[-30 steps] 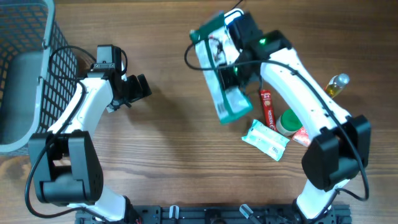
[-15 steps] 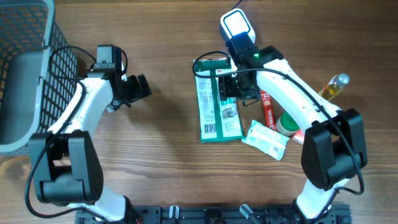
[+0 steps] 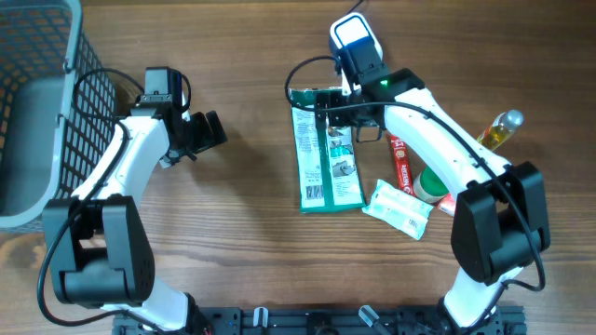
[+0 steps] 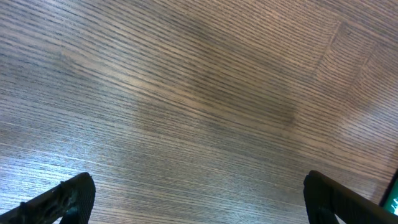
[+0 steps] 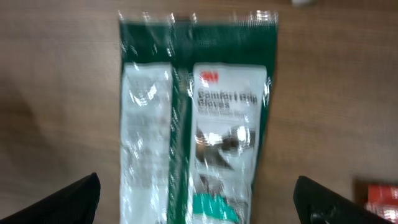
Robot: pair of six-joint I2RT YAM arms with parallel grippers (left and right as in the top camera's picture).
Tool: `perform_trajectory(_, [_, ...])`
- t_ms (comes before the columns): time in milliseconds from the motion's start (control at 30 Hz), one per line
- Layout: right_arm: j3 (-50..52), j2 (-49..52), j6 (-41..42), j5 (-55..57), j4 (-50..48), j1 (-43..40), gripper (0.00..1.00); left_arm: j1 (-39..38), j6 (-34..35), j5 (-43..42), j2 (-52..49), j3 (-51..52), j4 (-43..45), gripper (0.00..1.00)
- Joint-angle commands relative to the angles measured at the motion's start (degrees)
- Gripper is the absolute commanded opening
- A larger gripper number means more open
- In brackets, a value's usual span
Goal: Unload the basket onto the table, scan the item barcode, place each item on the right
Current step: 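Lower the glove package onto the table center and open the right gripper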
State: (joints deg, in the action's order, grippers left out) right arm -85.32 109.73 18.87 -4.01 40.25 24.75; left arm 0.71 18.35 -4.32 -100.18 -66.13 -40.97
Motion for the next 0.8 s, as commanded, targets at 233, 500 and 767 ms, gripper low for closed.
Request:
perform_trajectory(233, [-0.2,-0.5,0.7,0.8,-3.4,-0.1,1.00,0.3,0.1,0.5,0.3,-0.5,0.0,1.00])
perform_trajectory(500, [-0.2,-0.7,0.7,0.8,-3.4,-0.1,1.00,0.3,0.1,0.5,0.3,-0.5,0.0,1.00])
perform_trajectory(767, [-0.2,-10.7,0.7,0.8,-3.4,0.0,1.00,0.3,0.1,0.5,0.3,-0.5,0.0,1.00])
